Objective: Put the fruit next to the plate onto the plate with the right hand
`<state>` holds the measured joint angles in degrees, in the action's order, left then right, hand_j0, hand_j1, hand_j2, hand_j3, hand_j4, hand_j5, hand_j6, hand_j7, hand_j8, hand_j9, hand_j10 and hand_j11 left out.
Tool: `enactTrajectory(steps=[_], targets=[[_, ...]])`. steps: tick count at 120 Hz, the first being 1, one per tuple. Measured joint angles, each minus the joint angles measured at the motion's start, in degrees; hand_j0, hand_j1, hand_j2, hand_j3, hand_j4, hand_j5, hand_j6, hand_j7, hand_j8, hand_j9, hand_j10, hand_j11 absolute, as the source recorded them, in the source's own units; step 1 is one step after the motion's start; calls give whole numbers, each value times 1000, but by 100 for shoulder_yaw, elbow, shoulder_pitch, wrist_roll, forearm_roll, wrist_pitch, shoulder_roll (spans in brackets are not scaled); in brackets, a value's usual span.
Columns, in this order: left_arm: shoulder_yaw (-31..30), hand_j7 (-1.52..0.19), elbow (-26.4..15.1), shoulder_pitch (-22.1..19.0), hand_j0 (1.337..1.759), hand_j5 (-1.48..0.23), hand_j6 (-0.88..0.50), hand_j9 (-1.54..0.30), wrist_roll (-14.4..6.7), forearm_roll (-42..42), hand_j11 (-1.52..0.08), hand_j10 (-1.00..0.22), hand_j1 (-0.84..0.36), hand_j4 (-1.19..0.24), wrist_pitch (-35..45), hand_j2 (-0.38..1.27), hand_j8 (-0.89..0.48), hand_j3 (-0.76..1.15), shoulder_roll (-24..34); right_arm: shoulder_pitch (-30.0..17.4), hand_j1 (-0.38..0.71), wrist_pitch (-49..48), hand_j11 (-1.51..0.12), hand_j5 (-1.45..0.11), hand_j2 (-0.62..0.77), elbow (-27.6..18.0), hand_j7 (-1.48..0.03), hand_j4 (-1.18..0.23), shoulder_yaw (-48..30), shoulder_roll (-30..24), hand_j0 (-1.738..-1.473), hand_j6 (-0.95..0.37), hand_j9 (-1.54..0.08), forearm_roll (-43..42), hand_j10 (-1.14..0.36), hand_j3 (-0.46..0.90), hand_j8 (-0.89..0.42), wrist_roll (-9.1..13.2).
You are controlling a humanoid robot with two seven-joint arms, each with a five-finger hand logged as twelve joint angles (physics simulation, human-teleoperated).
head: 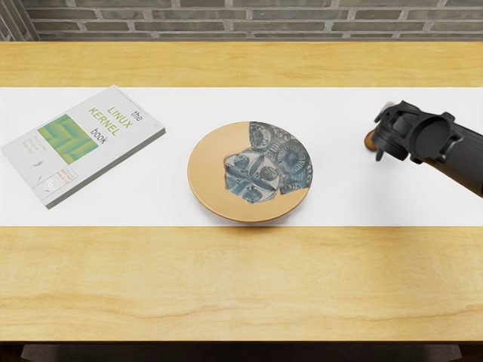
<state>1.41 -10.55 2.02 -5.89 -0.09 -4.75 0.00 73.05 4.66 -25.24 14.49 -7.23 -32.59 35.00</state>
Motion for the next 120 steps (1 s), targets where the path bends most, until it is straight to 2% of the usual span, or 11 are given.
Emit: enactTrajectory(steps=[120], targets=[[0,0,0,0,1658,0,0,0,0,0,0,0,349,0,0,0,0,0,0,-158,138,276,-529,-529,-79,210,-529,-409,-16,201,-1658,-409,-529,17,-408,0,-409,0]])
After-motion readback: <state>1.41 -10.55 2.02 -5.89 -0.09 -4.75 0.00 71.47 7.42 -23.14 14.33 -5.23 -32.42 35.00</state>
